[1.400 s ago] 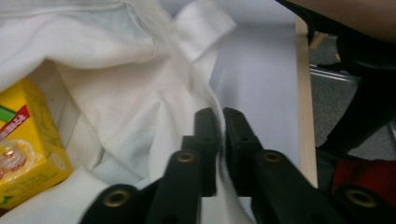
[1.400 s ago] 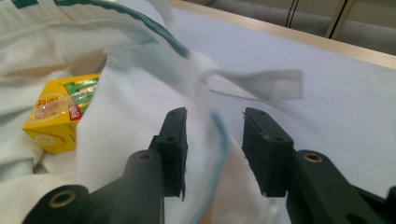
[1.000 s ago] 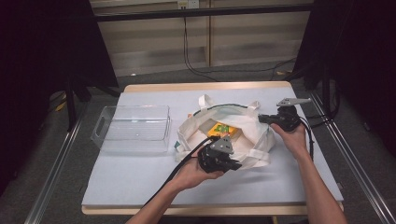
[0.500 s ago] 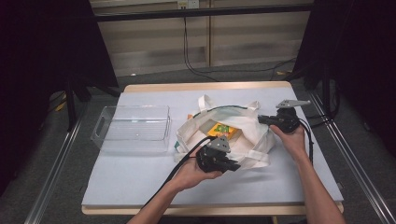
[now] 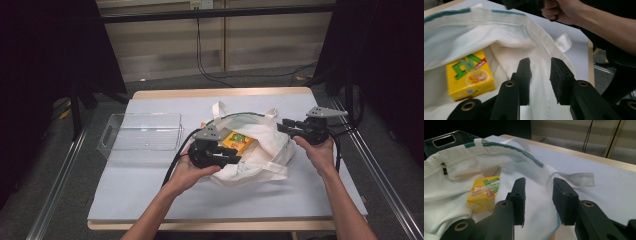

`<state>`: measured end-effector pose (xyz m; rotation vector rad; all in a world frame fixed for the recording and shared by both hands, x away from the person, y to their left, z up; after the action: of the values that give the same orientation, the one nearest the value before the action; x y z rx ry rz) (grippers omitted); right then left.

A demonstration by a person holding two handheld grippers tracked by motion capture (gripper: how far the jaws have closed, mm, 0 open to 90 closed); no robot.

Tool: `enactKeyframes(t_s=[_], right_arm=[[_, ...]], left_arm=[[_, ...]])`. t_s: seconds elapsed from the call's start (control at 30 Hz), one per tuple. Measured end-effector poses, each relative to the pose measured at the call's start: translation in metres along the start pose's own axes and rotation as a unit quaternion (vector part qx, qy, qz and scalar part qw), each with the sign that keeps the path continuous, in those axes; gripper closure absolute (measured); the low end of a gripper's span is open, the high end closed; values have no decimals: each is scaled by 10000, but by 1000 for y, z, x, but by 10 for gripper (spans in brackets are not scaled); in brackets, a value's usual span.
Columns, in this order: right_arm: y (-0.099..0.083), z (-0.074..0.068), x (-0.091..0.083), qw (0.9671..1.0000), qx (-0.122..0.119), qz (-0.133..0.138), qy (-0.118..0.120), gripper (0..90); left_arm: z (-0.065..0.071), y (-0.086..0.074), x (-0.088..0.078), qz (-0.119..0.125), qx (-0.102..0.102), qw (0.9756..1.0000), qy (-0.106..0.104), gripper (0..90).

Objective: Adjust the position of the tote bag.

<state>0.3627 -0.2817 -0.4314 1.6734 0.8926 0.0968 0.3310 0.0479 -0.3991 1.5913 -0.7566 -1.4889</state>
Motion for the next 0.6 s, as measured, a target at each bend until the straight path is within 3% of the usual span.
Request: enactKeyframes(t_s=[0.17, 0.3, 0.5, 0.6], right_arm=[[-8, -13, -10, 9999, -76, 2, 130, 584], [-15, -25, -17, 9998, -158, -25, 152, 563], [-23, -45, -33, 9993, -219, 61, 301, 526], [-29, -56, -40, 9990, -235, 39, 375, 493]], left_arm=[[-8, -2, -5, -6, -72, 9999, 153, 695], [-13, -1, -8, -186, -50, 9995, 266, 689], [-28, 13, -11, -426, -121, 9980, 459, 599], [-37, 20, -5, -735, -146, 9958, 535, 515]])
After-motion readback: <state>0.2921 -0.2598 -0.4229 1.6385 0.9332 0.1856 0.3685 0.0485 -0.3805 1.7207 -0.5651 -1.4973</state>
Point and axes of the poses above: each handheld gripper's, and its own axes: x roughly forward along the jaws, y roughly out of its top, z roughly to its right, the point moved 2 cm from there along x, roughly forward along the jaws, and after that the axes turned 11 degrees about x, right-handed, at the moved point
